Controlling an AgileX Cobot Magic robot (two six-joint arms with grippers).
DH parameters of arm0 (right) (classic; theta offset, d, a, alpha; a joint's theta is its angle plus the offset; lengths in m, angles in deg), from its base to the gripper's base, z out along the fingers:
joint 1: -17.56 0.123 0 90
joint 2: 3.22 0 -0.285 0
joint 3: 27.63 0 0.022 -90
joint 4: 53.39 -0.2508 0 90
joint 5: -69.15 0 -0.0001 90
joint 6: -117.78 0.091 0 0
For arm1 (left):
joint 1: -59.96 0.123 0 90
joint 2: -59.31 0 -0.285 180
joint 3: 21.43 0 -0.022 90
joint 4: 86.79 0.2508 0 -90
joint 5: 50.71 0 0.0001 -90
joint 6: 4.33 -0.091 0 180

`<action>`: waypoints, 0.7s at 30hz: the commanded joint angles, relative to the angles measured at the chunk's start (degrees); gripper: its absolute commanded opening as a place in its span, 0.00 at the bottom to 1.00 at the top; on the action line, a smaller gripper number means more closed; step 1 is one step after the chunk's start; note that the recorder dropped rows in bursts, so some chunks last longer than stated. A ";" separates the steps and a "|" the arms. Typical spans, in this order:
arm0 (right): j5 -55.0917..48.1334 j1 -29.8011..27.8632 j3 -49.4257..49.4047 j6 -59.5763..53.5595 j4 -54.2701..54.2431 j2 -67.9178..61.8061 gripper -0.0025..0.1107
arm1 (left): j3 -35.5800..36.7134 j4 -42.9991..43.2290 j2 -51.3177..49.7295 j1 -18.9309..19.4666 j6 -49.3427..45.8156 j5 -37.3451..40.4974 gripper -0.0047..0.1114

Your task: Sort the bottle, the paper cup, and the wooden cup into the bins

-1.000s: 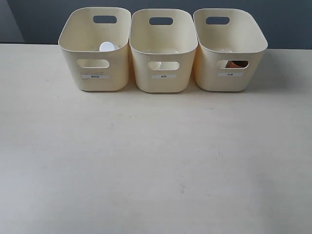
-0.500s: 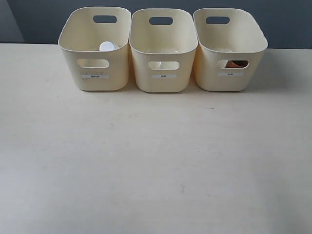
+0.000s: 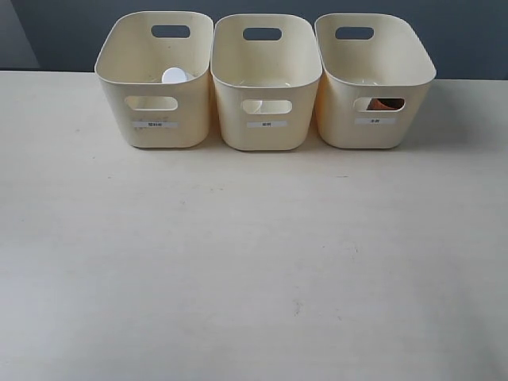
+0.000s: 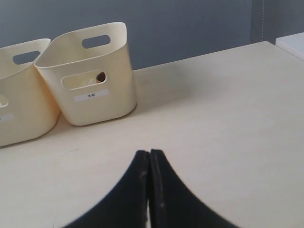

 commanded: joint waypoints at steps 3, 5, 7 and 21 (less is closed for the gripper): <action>1.50 -1.54 -0.28 -0.03 0.15 0.35 0.02 | 0.10 0.02 0.13 -0.08 0.13 -0.26 0.04; 1.50 -1.54 -0.28 -0.03 0.15 0.35 0.02 | 0.10 0.02 0.13 -0.08 0.13 -0.26 0.04; 1.50 -1.54 -0.28 -0.03 0.15 0.35 0.02 | 0.10 0.02 0.13 -0.08 0.13 -0.26 0.04; 1.50 -1.54 -0.28 -0.03 0.15 0.35 0.02 | 0.10 0.02 0.13 -0.08 0.13 -0.26 0.04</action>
